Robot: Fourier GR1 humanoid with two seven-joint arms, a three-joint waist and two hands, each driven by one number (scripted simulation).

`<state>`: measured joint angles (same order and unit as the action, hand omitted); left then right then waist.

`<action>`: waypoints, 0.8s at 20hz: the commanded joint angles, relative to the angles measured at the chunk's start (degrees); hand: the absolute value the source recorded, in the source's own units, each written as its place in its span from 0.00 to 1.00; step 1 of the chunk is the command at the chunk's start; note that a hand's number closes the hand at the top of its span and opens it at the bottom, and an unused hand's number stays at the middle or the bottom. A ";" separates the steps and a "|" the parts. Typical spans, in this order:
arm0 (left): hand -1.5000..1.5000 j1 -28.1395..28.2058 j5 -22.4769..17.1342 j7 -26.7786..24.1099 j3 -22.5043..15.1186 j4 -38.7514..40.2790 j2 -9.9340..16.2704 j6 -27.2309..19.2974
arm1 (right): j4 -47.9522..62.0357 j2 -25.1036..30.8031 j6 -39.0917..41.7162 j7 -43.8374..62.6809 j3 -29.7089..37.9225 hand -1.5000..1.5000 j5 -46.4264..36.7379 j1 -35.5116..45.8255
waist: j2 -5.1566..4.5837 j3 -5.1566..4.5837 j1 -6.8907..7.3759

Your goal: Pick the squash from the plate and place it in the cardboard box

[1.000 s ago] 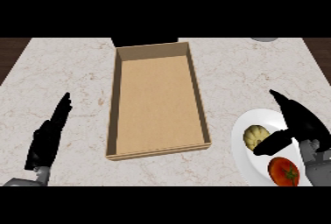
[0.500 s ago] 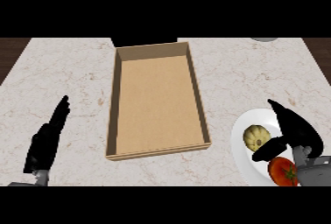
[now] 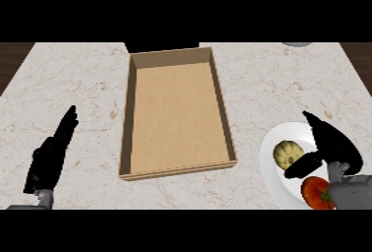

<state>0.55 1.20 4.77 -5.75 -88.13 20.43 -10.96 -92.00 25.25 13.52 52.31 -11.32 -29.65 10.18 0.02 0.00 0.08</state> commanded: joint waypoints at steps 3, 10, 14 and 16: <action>0.50 0.36 3.62 -3.43 0.77 3.76 -4.01 0.33 | 3.43 -5.43 0.72 0.21 0.89 0.00 -4.34 2.61 | -0.03 0.00 0.06; 0.50 0.69 5.82 -1.82 2.32 0.54 -6.01 2.69 | 3.15 -8.02 0.93 -3.24 3.00 0.00 -8.36 -0.54 | 0.00 0.00 -0.03; 0.50 1.08 7.58 -3.49 3.13 1.93 -7.26 2.46 | 7.07 -8.28 3.10 -5.68 4.53 0.00 -9.08 0.98 | -0.02 0.00 0.02; 0.50 1.54 3.34 1.17 6.15 -2.95 -3.50 6.78 | 13.79 -8.01 0.92 -9.16 5.60 0.00 -9.71 3.30 | -0.04 0.02 0.30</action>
<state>1.23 6.11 3.88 -1.80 -88.04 15.24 -7.16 -84.78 17.52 14.17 46.00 -7.61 -38.63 10.21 0.01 0.00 0.13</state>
